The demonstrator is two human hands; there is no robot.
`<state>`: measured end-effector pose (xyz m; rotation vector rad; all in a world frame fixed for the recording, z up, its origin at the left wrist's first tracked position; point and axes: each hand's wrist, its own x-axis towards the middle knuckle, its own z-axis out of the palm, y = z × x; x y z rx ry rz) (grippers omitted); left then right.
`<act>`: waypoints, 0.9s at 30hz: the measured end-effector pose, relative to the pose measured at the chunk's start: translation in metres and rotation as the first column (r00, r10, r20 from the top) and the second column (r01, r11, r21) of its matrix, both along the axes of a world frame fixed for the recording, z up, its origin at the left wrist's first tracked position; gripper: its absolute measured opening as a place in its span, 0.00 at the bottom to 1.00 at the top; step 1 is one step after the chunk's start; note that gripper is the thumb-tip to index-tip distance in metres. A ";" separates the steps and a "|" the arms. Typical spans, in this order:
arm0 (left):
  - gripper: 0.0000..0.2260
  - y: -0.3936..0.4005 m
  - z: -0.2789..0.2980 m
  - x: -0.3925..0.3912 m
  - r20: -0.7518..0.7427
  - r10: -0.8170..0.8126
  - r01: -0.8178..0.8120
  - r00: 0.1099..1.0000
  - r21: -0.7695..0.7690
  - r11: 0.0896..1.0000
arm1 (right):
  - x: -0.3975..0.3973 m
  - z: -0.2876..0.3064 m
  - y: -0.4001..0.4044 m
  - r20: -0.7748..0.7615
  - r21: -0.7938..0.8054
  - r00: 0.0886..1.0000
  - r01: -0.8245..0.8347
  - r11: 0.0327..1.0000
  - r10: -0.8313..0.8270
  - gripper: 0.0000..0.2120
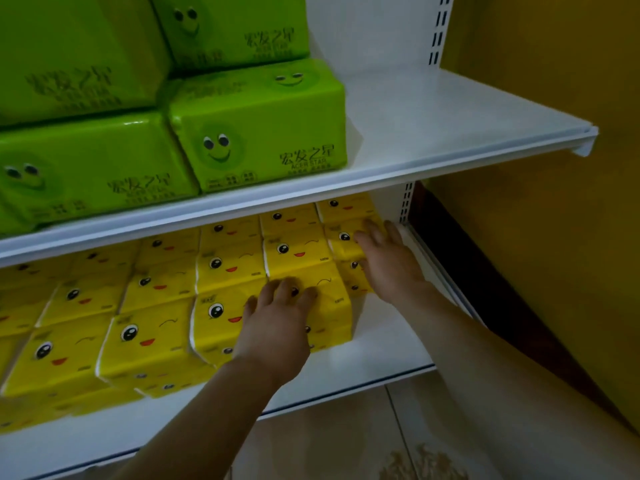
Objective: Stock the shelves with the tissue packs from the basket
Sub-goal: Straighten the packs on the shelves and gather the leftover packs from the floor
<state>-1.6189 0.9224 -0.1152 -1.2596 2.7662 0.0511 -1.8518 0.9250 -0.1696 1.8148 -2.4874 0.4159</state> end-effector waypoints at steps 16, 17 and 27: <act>0.12 0.158 -0.016 -0.077 -0.586 -0.285 0.529 0.758 0.299 0.794 | 0.037 0.021 0.297 0.334 -0.241 0.842 0.511 0.825 -0.424 0.20; 0.12 0.178 -0.019 -0.082 -0.592 -0.281 0.552 0.755 0.344 0.759 | 0.043 0.019 0.323 0.357 -0.226 0.809 0.561 0.797 -0.468 0.20; 0.10 0.364 -0.079 -0.093 -0.381 -0.453 0.557 0.806 0.746 0.365 | 0.136 -0.010 0.554 0.477 -0.181 0.307 0.951 0.250 -0.824 0.13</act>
